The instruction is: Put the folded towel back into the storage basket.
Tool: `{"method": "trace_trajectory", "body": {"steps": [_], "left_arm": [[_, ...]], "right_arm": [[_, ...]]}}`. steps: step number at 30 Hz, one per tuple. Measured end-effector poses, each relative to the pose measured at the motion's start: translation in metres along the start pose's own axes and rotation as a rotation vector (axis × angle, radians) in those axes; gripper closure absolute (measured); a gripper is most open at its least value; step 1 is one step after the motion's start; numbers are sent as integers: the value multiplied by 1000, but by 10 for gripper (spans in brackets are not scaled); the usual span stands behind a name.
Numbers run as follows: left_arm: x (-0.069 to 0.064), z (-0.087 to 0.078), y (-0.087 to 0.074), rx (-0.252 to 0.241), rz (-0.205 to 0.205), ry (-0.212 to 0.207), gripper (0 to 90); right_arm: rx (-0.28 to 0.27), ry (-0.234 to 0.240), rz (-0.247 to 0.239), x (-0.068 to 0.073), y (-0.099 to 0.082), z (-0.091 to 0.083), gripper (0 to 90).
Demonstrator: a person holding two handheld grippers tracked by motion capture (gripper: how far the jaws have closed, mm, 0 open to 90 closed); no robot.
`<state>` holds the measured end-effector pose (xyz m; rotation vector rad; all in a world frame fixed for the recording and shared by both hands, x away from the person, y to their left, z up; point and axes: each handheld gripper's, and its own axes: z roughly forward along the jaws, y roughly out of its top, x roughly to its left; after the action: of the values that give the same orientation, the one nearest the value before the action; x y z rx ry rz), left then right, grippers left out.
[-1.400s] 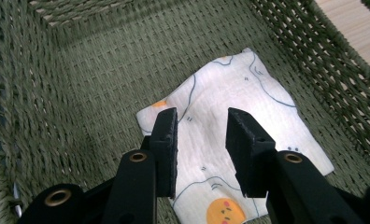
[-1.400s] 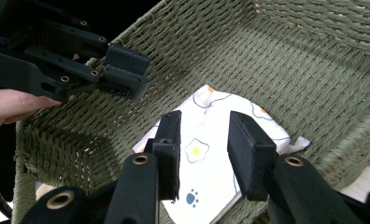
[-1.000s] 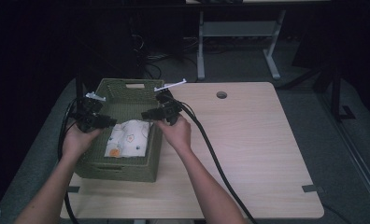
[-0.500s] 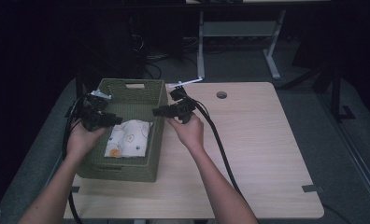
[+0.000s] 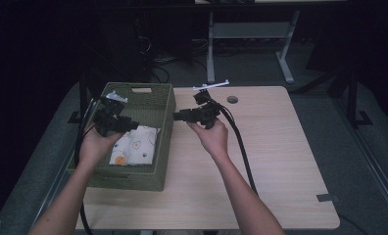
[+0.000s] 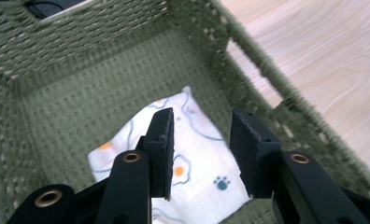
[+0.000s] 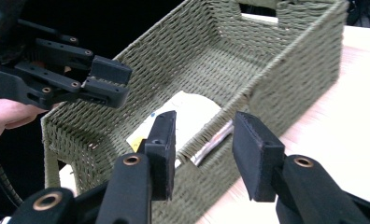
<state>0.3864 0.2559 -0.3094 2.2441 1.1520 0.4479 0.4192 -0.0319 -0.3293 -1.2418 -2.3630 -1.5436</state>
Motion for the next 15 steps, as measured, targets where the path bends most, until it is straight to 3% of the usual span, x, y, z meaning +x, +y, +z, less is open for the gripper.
{"method": "trace_trajectory", "body": {"steps": [15], "left_arm": [[-36,10,21,-9,39,-24,582]], "right_arm": [[-15,-7,30,-28,-14,-36,560]]}}
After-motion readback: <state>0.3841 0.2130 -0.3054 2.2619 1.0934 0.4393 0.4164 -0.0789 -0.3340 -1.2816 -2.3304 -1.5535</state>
